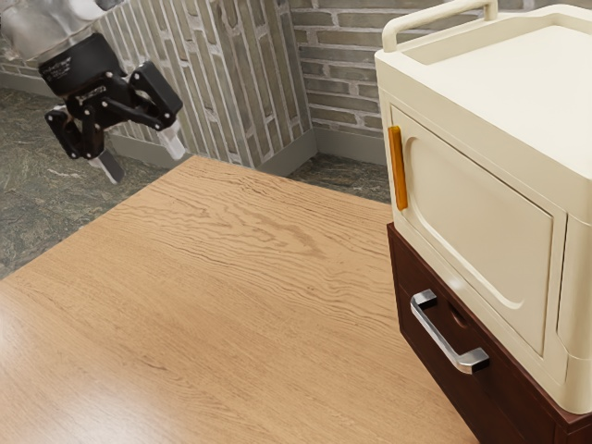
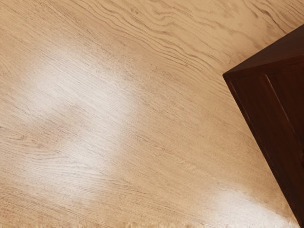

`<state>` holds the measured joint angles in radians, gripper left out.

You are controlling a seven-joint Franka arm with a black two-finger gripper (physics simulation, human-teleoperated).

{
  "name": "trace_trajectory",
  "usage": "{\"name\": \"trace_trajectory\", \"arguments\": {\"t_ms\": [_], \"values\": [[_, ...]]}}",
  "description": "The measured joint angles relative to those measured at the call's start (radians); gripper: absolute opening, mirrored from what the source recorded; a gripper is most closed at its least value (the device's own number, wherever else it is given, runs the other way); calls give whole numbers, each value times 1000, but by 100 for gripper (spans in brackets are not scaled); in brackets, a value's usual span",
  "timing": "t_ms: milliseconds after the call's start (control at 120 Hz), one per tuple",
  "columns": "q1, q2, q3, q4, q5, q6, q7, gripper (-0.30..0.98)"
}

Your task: Pull the drawer handle with one arm to open the drawer

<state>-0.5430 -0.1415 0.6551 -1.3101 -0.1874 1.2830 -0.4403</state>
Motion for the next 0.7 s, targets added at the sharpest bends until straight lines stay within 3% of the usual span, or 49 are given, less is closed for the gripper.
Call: {"name": "trace_trajectory", "arguments": {"t_ms": [125,242,292,383,433,525,700], "values": [[-1,-73,-1,-67,-41,-36,-109,69],[4,-159,-73,-302,-67,65,-191,68],[34,-193,-148,-411,-80,148,-218,68],[293,-253,-430,-628,-107,357,-260,68],[380,-278,-527,-693,-115,462,-281,67],[427,-293,-628,-743,-125,617,-315,67],[437,-296,-692,-829,-162,816,-372,65]]}}
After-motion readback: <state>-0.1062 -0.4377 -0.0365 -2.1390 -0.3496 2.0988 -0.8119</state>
